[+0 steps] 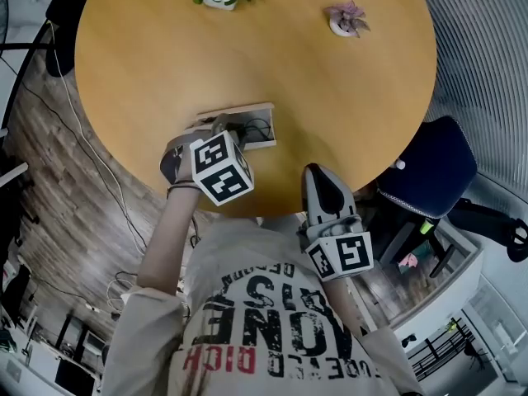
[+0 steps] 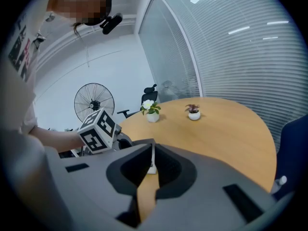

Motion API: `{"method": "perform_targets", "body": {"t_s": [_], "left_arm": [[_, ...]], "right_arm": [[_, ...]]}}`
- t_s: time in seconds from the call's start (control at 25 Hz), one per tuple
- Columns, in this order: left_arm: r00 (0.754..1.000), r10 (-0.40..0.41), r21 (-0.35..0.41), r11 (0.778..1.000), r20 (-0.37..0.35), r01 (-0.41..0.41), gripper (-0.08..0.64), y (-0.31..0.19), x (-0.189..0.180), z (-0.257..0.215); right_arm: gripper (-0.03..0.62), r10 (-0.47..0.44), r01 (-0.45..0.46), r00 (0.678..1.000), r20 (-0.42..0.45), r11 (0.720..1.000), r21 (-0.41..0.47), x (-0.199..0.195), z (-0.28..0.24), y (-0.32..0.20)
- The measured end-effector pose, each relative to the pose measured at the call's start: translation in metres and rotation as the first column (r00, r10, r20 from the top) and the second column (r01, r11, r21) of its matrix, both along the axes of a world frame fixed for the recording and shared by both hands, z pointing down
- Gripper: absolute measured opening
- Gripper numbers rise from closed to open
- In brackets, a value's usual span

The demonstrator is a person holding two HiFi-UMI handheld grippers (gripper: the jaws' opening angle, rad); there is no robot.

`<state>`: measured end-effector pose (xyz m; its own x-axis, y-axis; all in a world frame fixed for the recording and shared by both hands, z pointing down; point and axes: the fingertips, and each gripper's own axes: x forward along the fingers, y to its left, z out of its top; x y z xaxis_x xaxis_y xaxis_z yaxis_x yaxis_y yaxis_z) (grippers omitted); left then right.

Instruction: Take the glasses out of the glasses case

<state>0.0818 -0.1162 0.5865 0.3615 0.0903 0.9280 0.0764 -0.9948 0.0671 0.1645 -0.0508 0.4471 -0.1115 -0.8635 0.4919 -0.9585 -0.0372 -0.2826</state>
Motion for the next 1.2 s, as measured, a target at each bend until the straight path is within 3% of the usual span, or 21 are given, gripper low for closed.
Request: {"method": "perform_targets", "body": {"t_s": [0.4,0.8,1.2], "left_arm": [[0.998,-0.051,-0.011,0.999,-0.038,0.050,0.020,0.000,0.001,-0.005],[0.987,-0.125,0.037,0.991,-0.105,0.129,0.015,-0.001,-0.008,-0.037],[0.951,-0.196,0.036,0.977,-0.238,0.210,0.015,0.010,-0.018,-0.080]], "right_arm": [[0.028,0.014,-0.014,1.000,-0.006,1.000,-0.015,-0.003,0.002,0.004],[0.028,0.028,-0.027,0.999,-0.021,1.000,0.008,-0.005,-0.007,0.015],[0.028,0.014,-0.011,0.999,-0.042,0.998,0.063,-0.018,-0.021,0.025]]}}
